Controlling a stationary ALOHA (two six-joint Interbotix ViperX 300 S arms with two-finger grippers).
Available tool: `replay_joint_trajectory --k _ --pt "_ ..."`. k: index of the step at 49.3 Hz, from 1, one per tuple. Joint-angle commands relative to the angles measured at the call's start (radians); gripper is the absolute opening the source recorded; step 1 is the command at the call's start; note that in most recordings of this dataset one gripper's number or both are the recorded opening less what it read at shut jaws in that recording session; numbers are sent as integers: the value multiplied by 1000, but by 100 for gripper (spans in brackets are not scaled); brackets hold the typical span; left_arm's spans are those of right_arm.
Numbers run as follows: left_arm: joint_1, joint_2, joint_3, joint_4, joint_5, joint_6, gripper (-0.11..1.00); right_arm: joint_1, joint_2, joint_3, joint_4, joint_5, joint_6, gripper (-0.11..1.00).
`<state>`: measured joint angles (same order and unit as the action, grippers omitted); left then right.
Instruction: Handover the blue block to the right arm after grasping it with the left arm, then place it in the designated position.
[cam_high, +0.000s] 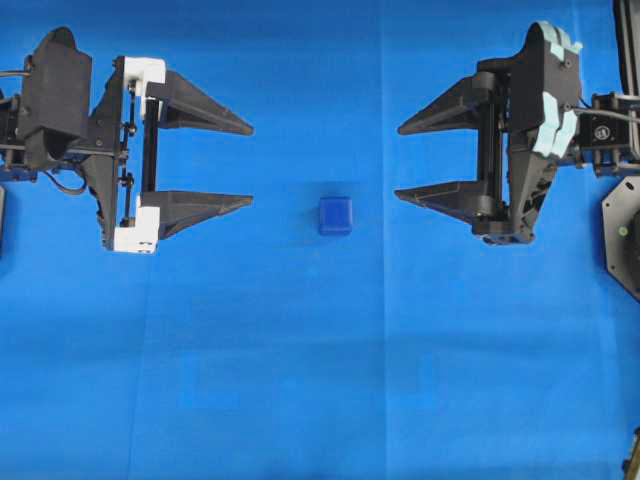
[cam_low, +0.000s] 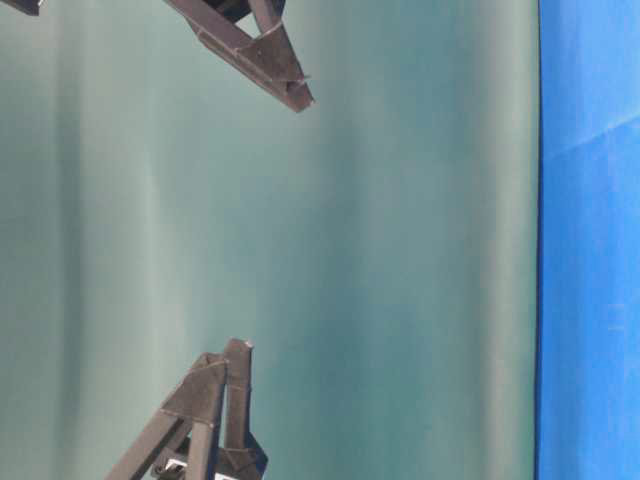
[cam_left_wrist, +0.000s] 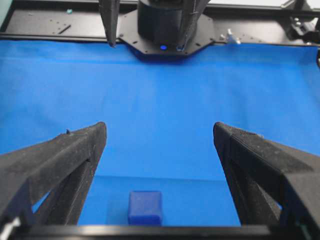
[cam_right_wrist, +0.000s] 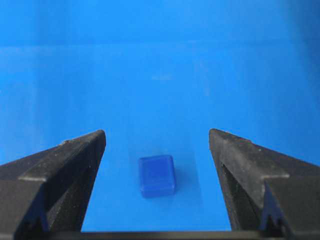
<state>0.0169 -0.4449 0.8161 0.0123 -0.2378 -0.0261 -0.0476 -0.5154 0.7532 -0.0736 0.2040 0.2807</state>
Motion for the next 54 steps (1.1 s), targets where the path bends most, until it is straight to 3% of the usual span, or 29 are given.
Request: replay_joint_trajectory --k 1,30,54 --pt "2 -12 -18 0 -5 -2 92 2 -8 -9 -3 -11 -2 76" --pt "2 -14 -21 0 -11 -2 92 2 -35 48 -127 -325 -2 76" --pt "2 -14 -21 0 -9 -2 92 2 -15 81 -130 -425 -2 75"
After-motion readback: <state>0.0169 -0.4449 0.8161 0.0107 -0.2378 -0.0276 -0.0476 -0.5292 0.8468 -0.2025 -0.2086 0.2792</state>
